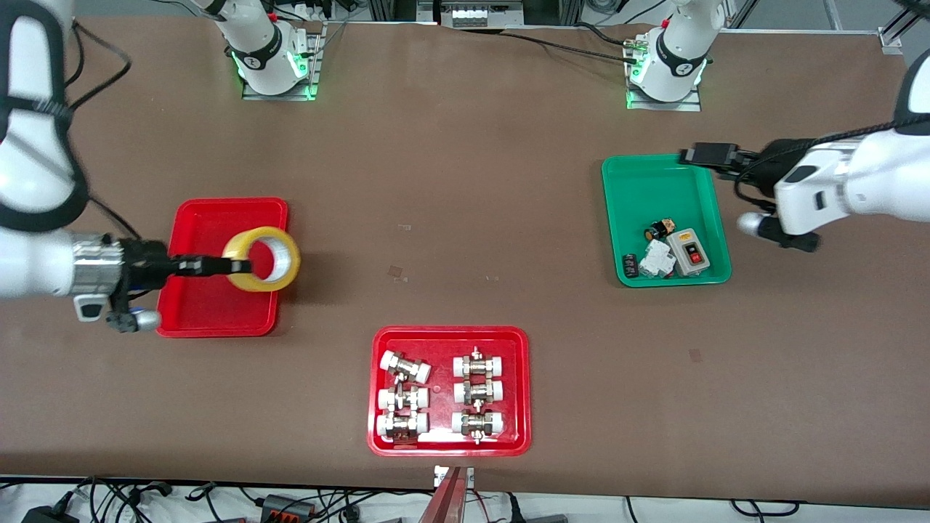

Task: Left arm passes tape to right arm into tray
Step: 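Carry the tape with the right gripper while the left gripper withdraws, then lower the tape into the empty red tray and open the right gripper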

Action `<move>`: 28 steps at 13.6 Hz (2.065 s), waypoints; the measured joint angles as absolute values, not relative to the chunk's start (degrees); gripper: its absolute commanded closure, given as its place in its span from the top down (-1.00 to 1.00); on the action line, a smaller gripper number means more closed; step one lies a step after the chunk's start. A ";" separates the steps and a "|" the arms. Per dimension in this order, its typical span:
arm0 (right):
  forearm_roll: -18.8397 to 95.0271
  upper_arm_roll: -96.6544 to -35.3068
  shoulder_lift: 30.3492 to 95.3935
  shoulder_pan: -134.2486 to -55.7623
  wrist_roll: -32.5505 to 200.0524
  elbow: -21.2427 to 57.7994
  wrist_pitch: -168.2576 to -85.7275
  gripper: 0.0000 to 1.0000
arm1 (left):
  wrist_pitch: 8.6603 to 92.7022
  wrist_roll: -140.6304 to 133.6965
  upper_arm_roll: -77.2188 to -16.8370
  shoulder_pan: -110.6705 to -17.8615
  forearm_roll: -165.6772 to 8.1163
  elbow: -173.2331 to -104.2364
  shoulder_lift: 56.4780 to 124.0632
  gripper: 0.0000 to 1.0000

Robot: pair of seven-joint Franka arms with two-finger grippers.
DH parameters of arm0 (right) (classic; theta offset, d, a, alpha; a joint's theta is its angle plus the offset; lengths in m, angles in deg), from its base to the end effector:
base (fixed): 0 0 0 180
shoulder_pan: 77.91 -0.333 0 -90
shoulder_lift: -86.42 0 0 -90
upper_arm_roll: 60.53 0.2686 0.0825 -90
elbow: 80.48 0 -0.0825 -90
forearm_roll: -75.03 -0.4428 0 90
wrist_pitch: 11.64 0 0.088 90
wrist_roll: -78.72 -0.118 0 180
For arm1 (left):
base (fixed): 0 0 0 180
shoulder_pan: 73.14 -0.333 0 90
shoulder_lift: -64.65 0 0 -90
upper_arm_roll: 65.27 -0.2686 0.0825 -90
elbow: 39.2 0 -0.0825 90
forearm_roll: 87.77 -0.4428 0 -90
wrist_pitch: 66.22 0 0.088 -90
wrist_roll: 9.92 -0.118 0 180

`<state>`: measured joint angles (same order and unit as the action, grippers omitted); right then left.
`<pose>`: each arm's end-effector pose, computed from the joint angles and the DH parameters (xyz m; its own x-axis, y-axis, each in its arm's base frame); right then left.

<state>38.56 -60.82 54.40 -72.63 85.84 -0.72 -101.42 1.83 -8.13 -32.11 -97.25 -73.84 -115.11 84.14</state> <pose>0.7037 0.0025 0.3083 0.9530 0.0094 -0.3029 -0.1804 -0.7856 -0.5919 0.6269 -0.0876 0.4949 0.8854 -0.2513 -0.3911 -0.0815 -0.9122 0.4016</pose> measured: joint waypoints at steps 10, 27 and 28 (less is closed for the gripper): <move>38.81 -60.68 42.75 -61.59 103.29 -0.31 -99.93 -0.27 | 9.87 -20.50 -35.99 -93.85 -94.17 -115.45 77.88 1.00; 42.97 -60.15 37.74 -58.55 116.35 3.39 -104.17 1.00 | 27.68 -12.49 -57.90 -74.66 -89.98 -131.49 63.93 1.00; 44.25 -59.88 37.87 -58.78 116.52 3.70 -105.41 1.00 | 28.59 -12.14 -58.72 -74.98 -89.81 -131.53 63.99 1.00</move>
<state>44.25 -59.88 37.87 -58.78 116.52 3.70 -105.41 28.59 -12.14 -58.72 -74.98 -89.81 -131.53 63.99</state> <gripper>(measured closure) 0.000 0.000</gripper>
